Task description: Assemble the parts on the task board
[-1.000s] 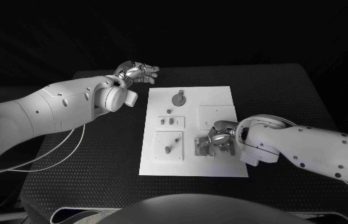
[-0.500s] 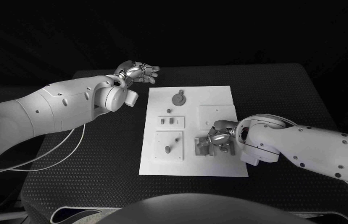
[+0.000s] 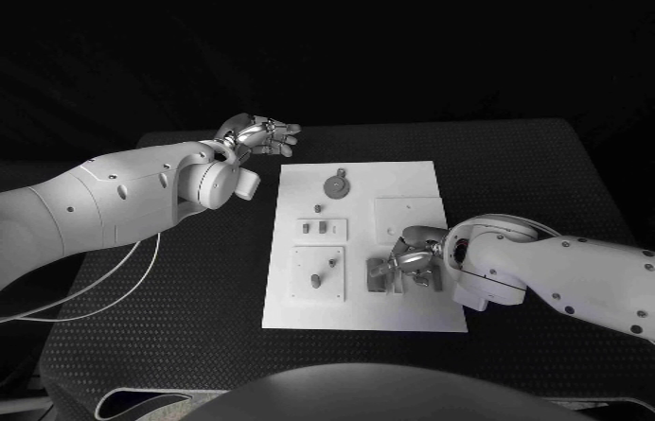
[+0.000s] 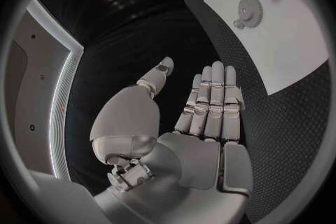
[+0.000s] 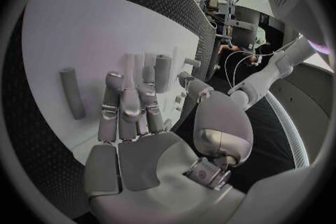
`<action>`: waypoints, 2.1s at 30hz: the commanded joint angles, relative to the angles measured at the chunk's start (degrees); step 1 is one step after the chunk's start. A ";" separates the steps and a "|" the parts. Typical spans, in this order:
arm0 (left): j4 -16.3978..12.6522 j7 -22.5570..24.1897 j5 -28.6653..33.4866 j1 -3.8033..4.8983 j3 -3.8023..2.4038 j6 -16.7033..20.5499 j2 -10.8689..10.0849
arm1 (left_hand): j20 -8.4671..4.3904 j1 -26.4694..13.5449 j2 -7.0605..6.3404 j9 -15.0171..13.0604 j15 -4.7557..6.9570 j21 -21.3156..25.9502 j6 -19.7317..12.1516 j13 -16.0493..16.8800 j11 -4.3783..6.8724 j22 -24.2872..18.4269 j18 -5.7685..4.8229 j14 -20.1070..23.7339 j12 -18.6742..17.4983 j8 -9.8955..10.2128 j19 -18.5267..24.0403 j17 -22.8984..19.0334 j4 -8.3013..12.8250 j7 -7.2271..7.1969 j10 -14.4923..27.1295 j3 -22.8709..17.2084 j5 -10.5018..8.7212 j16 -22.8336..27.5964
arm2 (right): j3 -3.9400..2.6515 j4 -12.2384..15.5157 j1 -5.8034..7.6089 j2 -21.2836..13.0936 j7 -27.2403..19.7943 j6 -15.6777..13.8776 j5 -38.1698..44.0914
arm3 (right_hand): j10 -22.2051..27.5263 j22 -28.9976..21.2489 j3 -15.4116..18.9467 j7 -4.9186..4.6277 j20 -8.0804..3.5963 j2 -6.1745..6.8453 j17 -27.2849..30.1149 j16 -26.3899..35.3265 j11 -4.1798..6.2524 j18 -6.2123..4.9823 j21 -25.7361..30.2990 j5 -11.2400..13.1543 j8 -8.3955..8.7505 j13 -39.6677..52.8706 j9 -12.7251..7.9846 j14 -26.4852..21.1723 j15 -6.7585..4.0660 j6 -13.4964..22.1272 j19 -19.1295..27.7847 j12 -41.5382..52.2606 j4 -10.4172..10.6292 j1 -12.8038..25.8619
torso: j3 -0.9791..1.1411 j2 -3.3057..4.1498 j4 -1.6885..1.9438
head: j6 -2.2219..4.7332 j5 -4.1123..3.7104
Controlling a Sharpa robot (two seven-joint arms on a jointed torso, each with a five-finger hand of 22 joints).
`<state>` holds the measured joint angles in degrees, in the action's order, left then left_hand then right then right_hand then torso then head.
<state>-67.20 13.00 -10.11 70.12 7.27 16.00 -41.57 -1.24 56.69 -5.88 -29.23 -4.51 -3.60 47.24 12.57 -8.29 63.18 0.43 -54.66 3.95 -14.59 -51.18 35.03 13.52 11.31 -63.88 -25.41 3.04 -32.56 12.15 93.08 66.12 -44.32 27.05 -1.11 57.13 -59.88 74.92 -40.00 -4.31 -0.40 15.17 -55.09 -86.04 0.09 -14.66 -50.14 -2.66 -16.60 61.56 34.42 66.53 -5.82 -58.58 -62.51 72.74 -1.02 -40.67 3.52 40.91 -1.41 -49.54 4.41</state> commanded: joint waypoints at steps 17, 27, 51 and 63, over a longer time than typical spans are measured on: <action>0.06 0.53 0.24 0.08 -0.05 -0.82 0.07 | 0.16 -0.56 0.13 0.07 -0.11 -0.27 -0.53 -0.05 -0.07 -0.10 -0.35 -0.01 0.01 -0.42 0.41 0.18 -0.02 0.04 0.27 0.29 -0.12 0.36 | 0.07 0.64 1.40 -3.26 -4.66 -7.46 1.32 | -1.09 1.06 0.39 -1.51 -0.32 -0.71 -2.82 -0.49 0.36 -0.34 -0.44 -0.24 -0.73 0.38 0.58 2.38 -0.48 1.45 -0.57 0.51 -2.20 -3.12 | 0.00 -0.03 -0.09 | 0.45 -0.35; 0.17 0.54 0.24 0.08 -0.05 -0.80 0.11 | 0.17 -0.59 0.16 0.07 -0.12 -0.28 -0.48 -0.03 -0.06 -0.12 -0.35 -0.02 0.03 -0.47 0.42 0.22 -0.03 0.02 0.24 0.31 -0.12 0.40 | -0.35 1.50 4.52 -6.70 -3.90 -3.99 -0.67 | -10.78 0.97 1.01 -0.26 -1.20 -1.20 -8.52 -1.80 1.52 -0.34 -1.40 -0.25 -3.05 9.17 2.63 7.41 -1.44 -1.33 -2.39 6.84 -3.09 -4.15 | 0.00 -0.04 -0.22 | 1.02 -0.92; 0.07 0.25 0.24 0.08 -0.03 -1.19 -0.11 | 0.18 -0.62 0.18 0.06 -0.12 -0.29 -0.37 -0.01 -0.02 -0.14 -0.34 -0.02 0.07 -0.57 0.44 0.33 -0.01 -0.04 0.16 0.37 -0.12 0.48 | 0.17 2.20 2.44 -12.00 2.10 6.88 12.05 | -13.69 0.99 2.31 0.53 -1.71 -4.64 -9.78 -1.92 2.29 -0.34 -1.81 -0.24 -3.40 11.21 3.22 8.88 -1.87 -3.13 -2.70 7.95 -5.50 -3.25 | 0.07 -0.05 -0.02 | 1.19 -1.78; 0.06 0.20 0.24 0.07 -0.03 -1.32 -0.30 | 0.19 -0.69 0.23 0.07 -0.14 -0.29 -0.38 -0.01 -0.03 -0.16 -0.35 -0.01 0.06 -0.58 0.45 0.37 -0.05 -0.04 0.18 0.41 -0.12 0.53 | 0.94 0.87 -0.12 -9.44 2.19 6.21 14.40 | -13.76 0.98 2.46 0.61 -1.67 -4.67 -9.52 -1.82 2.36 -0.34 -1.82 -0.24 -3.19 10.98 2.93 8.79 -1.89 -3.48 -2.62 7.70 -5.59 -2.62 | -0.06 0.03 0.14 | 1.16 -1.98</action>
<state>-67.01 12.90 -10.10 70.12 7.28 15.55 -41.91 -1.03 56.47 -5.66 -29.24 -4.50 -3.60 47.07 12.57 -8.29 63.12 0.43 -54.66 3.95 -14.81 -50.98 35.33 13.52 11.53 -63.88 -25.41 3.04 -32.34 12.55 94.17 66.80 -54.09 28.83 3.72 69.27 -74.12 74.90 -37.80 -3.29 -1.92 10.70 -64.70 -87.97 2.30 -14.32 -51.80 -2.66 -20.28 72.60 37.47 75.78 -7.65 -62.35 -65.32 80.74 -6.41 -43.76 3.48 40.91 -1.31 -48.21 2.32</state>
